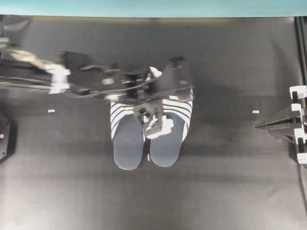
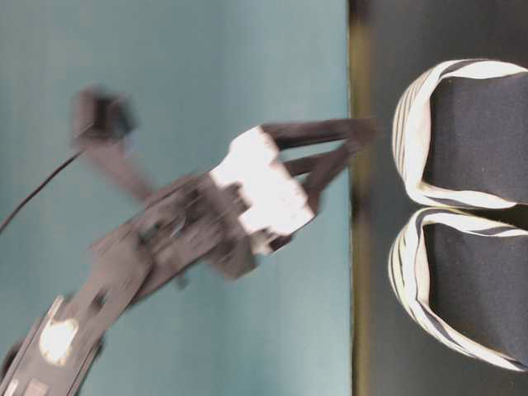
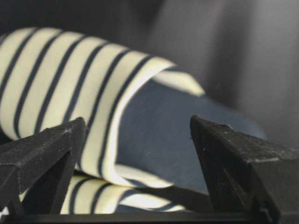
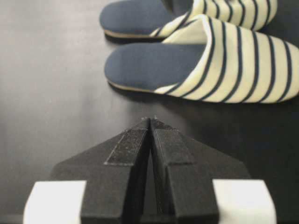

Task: Arrange the slippers with the left arm.

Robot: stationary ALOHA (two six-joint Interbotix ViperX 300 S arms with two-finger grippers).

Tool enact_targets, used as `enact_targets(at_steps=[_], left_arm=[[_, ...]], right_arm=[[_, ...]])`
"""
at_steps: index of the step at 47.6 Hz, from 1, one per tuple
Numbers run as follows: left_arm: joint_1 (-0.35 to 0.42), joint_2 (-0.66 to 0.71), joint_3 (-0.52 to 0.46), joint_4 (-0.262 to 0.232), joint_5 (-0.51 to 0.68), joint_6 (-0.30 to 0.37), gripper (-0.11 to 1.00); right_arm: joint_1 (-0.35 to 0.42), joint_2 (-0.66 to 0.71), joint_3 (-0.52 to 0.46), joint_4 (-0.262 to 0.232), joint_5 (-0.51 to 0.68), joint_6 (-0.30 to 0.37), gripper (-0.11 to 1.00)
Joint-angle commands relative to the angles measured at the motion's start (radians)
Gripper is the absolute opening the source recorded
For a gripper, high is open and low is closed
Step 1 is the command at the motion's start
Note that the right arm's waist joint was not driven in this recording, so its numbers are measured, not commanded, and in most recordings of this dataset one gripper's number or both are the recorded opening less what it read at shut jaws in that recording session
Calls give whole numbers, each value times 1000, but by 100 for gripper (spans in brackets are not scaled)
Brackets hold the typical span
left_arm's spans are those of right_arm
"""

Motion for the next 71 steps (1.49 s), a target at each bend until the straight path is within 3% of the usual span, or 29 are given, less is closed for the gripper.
enact_targets(at_steps=[1, 17, 28, 47, 71], left_arm=[[-11, -118, 89, 2, -104, 2, 87], [-18, -390, 442, 2, -391, -15, 87], [-41, -506, 574, 2, -508, -15, 87], [-57, -689, 718, 2, -555, -6, 87], [-57, -1031, 887, 2, -538, -14, 87]], right_arm=[[0, 3, -6, 2, -3, 6, 0], [-2, -8, -6, 2, -21, 5, 0], [-2, -9, -8, 2, -37, 5, 0], [-2, -14, -6, -3, -60, -3, 0], [-2, -14, 3, -3, -92, -5, 0]])
